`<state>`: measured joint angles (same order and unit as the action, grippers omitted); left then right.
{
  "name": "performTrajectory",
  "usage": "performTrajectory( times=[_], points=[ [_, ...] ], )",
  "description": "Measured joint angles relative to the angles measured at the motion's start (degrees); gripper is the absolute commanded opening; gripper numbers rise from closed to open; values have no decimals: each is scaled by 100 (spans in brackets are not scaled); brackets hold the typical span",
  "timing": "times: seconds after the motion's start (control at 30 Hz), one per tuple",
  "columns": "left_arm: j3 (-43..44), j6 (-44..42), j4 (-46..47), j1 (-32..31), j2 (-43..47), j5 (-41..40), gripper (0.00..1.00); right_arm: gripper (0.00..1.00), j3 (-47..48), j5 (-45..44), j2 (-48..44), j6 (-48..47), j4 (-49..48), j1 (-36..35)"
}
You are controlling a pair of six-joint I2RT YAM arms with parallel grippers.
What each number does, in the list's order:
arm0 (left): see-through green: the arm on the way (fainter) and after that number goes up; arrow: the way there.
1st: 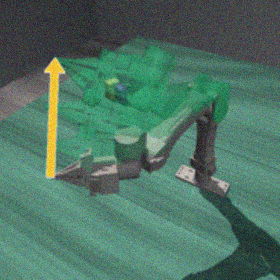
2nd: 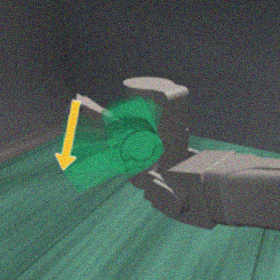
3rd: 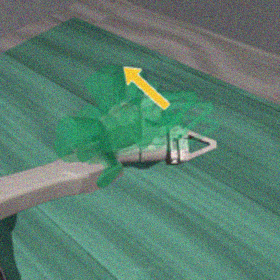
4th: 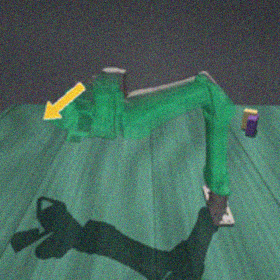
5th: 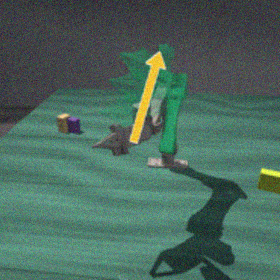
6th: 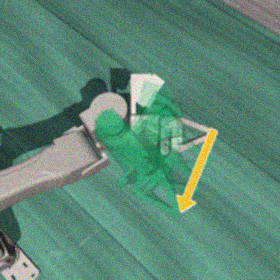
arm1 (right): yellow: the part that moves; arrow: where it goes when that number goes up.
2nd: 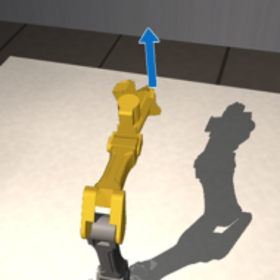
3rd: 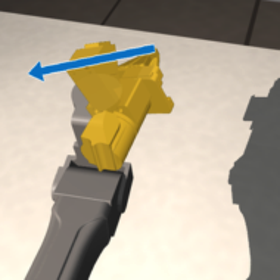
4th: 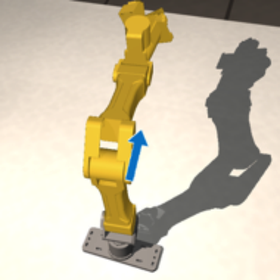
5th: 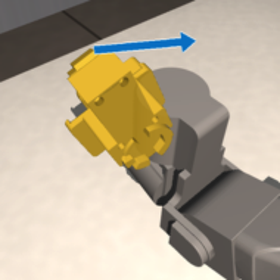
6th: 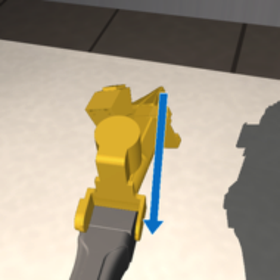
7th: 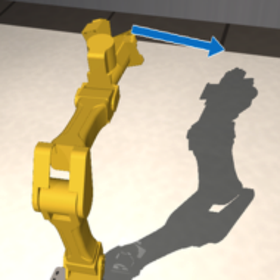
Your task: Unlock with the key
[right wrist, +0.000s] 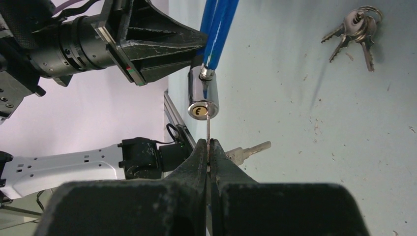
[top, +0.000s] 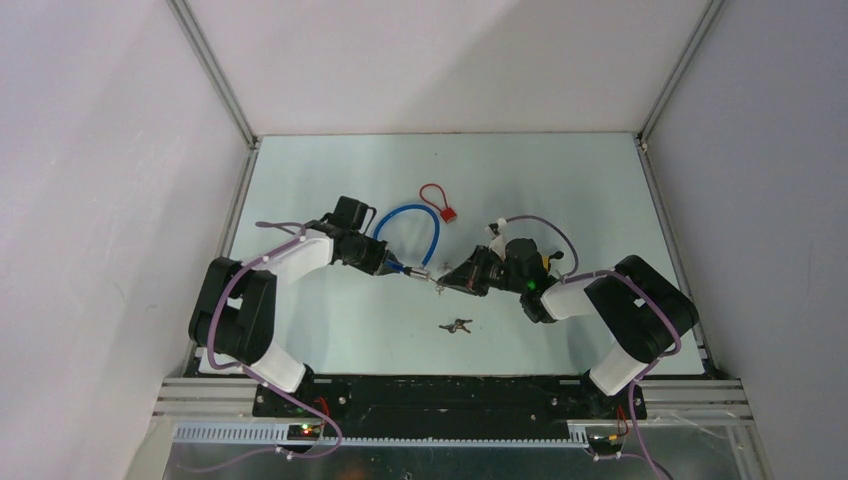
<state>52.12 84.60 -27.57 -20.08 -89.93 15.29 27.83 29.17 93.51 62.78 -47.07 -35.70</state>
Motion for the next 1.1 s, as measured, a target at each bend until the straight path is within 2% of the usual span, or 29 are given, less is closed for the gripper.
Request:
performTrajectory(
  times=[1.1],
  points=[
    [-48,4,24,0,7,17,0,0,-52,-28,79,212,-664,4]
  ],
)
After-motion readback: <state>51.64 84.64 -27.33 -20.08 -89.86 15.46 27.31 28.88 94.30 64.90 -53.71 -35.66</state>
